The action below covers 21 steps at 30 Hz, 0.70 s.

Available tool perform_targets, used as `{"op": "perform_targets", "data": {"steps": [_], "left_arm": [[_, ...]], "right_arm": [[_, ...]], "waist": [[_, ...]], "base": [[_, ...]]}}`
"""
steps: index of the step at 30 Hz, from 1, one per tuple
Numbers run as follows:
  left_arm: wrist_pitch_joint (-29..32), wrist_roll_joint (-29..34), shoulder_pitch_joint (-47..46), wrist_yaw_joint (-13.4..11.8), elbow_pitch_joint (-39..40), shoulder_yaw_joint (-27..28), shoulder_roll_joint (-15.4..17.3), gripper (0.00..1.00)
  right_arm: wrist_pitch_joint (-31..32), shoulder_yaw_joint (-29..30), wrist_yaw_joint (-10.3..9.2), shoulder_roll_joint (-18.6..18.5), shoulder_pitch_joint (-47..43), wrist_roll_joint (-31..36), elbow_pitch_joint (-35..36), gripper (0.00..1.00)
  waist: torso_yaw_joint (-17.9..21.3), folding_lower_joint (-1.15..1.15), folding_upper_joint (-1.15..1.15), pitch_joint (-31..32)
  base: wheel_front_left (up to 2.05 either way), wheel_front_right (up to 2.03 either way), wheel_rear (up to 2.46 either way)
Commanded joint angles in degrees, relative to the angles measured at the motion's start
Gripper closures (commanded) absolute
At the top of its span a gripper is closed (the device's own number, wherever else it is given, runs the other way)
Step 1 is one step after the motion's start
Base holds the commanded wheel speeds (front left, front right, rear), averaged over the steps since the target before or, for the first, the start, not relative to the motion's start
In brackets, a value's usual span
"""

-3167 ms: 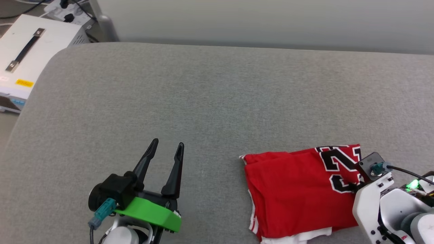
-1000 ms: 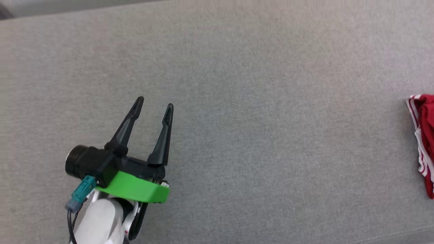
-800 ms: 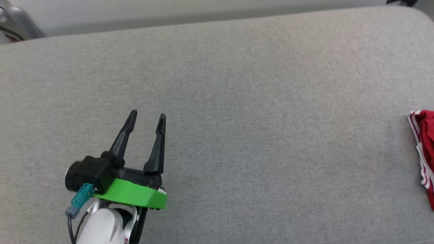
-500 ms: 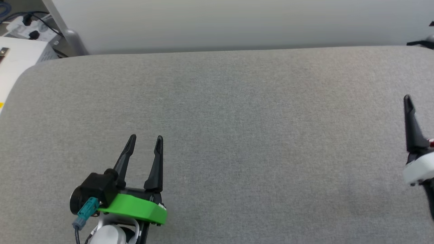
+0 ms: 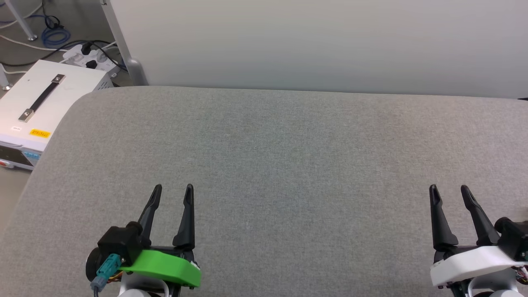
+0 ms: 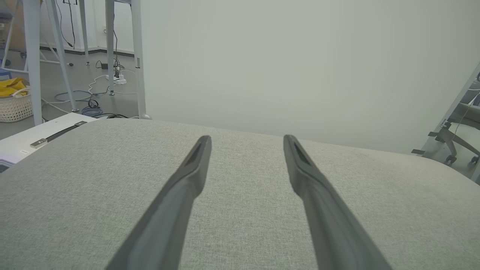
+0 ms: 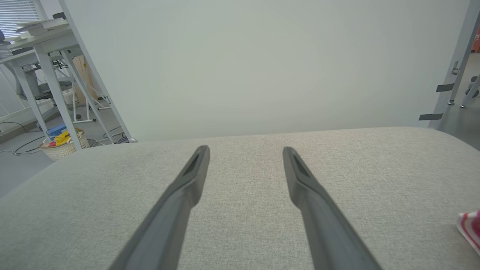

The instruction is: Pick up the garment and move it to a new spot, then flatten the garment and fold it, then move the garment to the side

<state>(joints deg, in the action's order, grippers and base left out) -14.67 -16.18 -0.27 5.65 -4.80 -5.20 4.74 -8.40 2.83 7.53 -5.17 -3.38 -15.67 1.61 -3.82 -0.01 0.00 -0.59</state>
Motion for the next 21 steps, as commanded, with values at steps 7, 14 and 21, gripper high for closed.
{"op": "perform_targets", "data": {"steps": [7,14,21], "left_arm": [[-0.32,1.62,1.28,1.02,-0.26,0.8,-1.12,0.0],[-0.32,2.63,1.31,1.51,-0.41,0.81,-1.51,0.0],[-0.32,3.07,1.34,1.71,-0.33,0.98,-1.61,0.0]], "right_arm": [[-1.1,-0.98,-0.04,0.56,-0.2,1.52,-1.48,0.0],[-1.12,-1.02,-0.04,0.76,0.03,1.75,-1.85,0.0],[-0.82,-1.3,-0.04,0.93,-0.03,1.36,-1.82,0.0]], "waist": [[0.14,0.01,0.0,0.1],[0.26,0.01,0.0,-0.2],[0.48,0.01,0.0,-0.3]], "base": [[0.0,0.0,0.0],[0.0,0.0,0.0],[0.0,0.0,0.0]]}}
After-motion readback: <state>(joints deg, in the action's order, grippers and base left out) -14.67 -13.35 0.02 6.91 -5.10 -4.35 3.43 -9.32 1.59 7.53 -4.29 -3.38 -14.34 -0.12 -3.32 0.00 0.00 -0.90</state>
